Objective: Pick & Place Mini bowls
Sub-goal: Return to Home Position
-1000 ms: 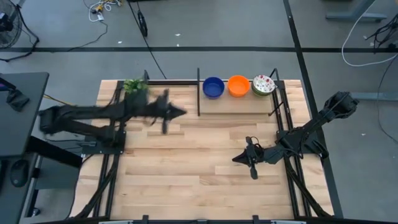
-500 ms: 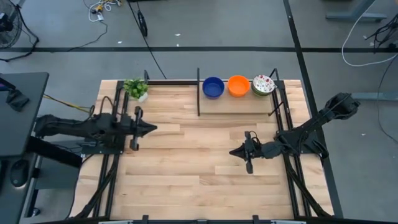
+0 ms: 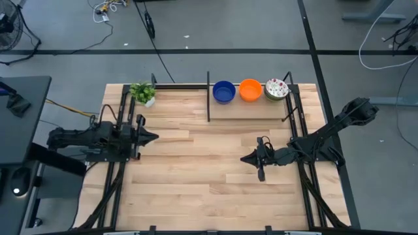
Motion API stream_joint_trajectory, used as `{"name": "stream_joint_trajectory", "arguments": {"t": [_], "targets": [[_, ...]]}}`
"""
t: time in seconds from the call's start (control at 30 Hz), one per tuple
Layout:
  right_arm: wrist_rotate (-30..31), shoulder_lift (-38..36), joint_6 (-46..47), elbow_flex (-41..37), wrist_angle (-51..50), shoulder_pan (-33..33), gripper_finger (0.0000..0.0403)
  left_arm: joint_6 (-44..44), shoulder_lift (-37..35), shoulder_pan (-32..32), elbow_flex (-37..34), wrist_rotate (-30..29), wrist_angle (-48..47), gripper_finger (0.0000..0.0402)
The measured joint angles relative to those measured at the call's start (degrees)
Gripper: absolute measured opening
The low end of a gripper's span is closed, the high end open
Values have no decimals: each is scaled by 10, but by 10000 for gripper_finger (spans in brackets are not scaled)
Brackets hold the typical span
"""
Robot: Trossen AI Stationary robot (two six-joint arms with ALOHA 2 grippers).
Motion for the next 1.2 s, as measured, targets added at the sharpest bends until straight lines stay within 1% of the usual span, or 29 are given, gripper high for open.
{"name": "stream_joint_trajectory", "arguments": {"t": [0.13,0.2,0.3,0.4,0.47,0.53,0.63,0.73,0.8,0.87,1.0,1.1,1.2], "targets": [[0,0,3,0,1,0,6,1,-4,0,-25,5,24,3],[0,1,5,0,-1,0,6,-3,-4,0,-46,5,63,4],[0,1,4,0,0,0,6,-12,-2,-1,-48,15,64,7],[0,1,0,0,0,0,6,-1,-2,-2,-48,26,65,5],[0,1,0,0,1,0,6,1,-1,-2,-48,3,55,3],[0,1,0,0,2,-3,6,-2,-1,-2,-48,-22,26,3],[0,1,-1,0,2,-9,6,-33,-1,-2,-48,-46,-10,14],[0,1,-5,0,14,-16,6,-47,3,-2,-48,-46,-12,27],[0,-8,-23,0,30,-16,6,-47,4,-2,-48,-44,-10,33],[-10,-29,-49,0,41,-14,6,-47,3,-2,-48,-44,-9,37],[-18,-107,-71,-3,-7,-7,6,-42,3,-2,-48,-44,-9,38],[-15,-185,-91,-32,-1,-7,6,-44,3,-2,-48,-44,-9,39],[-15,-266,-94,-81,4,-7,6,-44,3,-2,-48,-44,-8,39]]}}
